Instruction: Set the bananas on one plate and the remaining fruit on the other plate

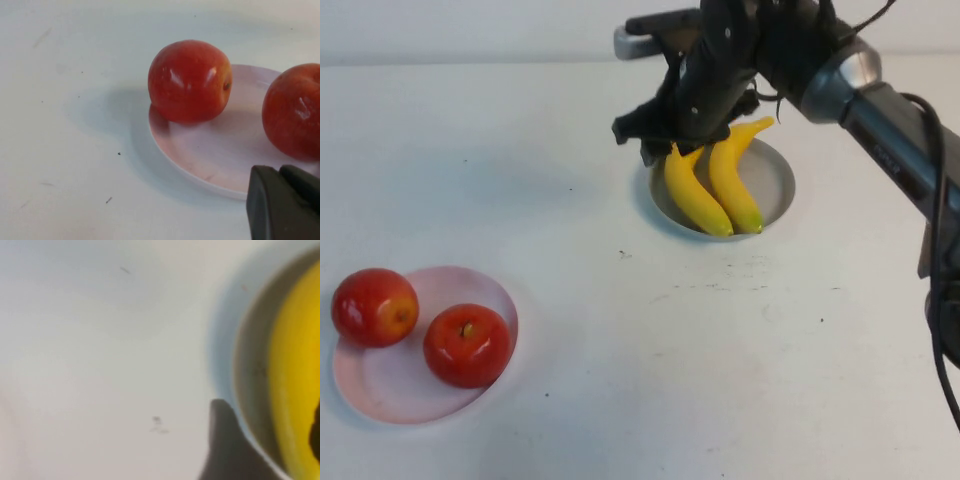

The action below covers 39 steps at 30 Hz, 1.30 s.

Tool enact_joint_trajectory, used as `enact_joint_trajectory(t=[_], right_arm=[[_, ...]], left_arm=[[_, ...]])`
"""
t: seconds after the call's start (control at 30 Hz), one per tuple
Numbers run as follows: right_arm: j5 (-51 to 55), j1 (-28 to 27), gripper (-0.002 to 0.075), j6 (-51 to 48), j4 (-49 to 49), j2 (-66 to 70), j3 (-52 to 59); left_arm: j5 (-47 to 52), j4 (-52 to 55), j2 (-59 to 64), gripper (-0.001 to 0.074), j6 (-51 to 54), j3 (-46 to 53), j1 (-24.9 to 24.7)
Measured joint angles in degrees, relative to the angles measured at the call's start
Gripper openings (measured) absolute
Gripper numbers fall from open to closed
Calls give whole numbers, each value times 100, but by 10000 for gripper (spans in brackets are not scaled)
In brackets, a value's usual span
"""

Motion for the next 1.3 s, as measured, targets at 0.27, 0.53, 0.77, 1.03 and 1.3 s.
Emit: enact_joint_trajectory(t=[0.27, 0.53, 0.77, 1.03, 1.3], right_arm=[[13, 676, 99, -125, -87, -1450, 359], [56, 876, 0, -183, -295, -3375, 2695], [56, 876, -14, -121, -537, -5335, 4663], [102, 876, -15, -67, -453, -6807, 6399], [102, 876, -15, -56, -428, -7165, 7095]], left_arm=[[0, 0, 0, 2, 0, 0, 0], [0, 0, 0, 2, -5, 0, 0], [0, 0, 0, 2, -5, 0, 0], [0, 0, 0, 2, -5, 0, 0], [0, 0, 0, 2, -5, 0, 0]])
